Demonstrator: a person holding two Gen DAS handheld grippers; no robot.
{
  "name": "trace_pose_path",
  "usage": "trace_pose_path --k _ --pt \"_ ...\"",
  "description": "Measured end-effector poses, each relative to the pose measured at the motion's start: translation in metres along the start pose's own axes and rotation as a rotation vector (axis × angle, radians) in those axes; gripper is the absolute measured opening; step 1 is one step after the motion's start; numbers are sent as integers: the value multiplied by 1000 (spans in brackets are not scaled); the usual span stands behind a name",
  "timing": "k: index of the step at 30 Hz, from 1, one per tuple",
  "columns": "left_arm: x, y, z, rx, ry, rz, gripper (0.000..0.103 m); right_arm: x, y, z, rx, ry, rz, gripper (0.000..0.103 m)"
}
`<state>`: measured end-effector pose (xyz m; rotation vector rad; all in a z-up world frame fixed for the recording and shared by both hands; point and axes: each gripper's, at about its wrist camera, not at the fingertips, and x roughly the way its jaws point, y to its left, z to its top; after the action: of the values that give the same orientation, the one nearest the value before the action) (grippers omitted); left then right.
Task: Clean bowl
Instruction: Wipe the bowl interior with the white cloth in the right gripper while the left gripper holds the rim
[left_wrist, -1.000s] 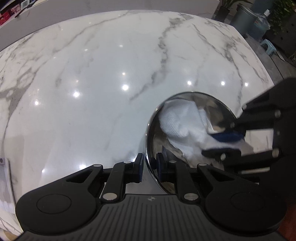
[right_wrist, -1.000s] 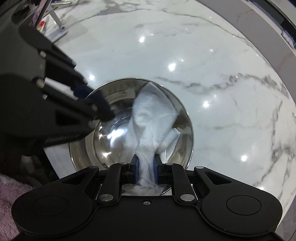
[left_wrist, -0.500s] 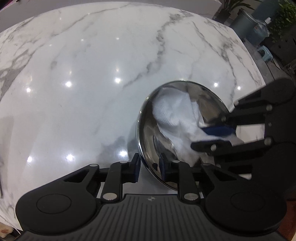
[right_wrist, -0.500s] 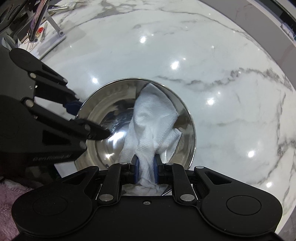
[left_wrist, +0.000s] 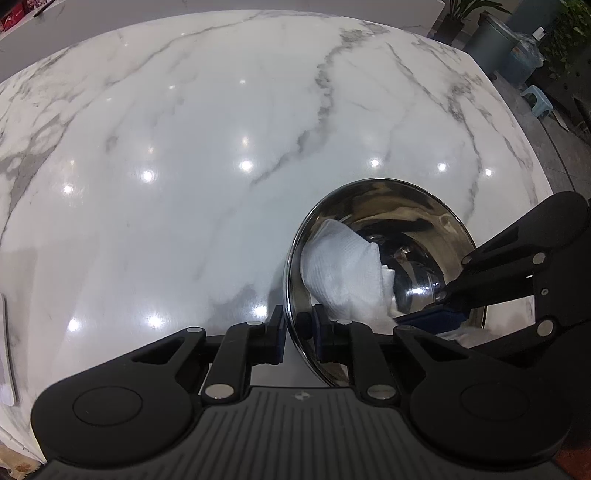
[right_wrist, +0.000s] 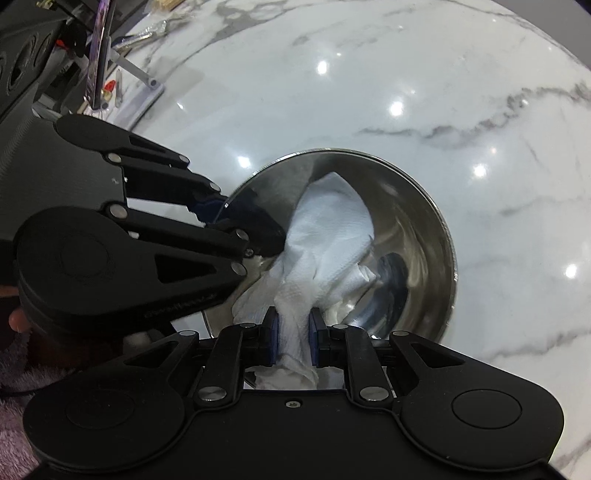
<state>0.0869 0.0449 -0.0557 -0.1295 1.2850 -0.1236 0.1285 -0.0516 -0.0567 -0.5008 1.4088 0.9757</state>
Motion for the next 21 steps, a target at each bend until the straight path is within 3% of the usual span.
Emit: trace_pose_path --k 7,11,18,21 --pt "-1 1 0 15 -5 5 13 -1 12 3 -125 26 -189 14" --pt "-1 2 -1 8 -8 1 13 0 18 2 -166 8 -254 14" --pt "-1 7 -5 -37 -12 -23 15 -8 15 -2 -136 -45 -239 14" --pt "-3 9 -5 -55 -24 -24 23 -24 8 -7 -93 -99 -193 14"
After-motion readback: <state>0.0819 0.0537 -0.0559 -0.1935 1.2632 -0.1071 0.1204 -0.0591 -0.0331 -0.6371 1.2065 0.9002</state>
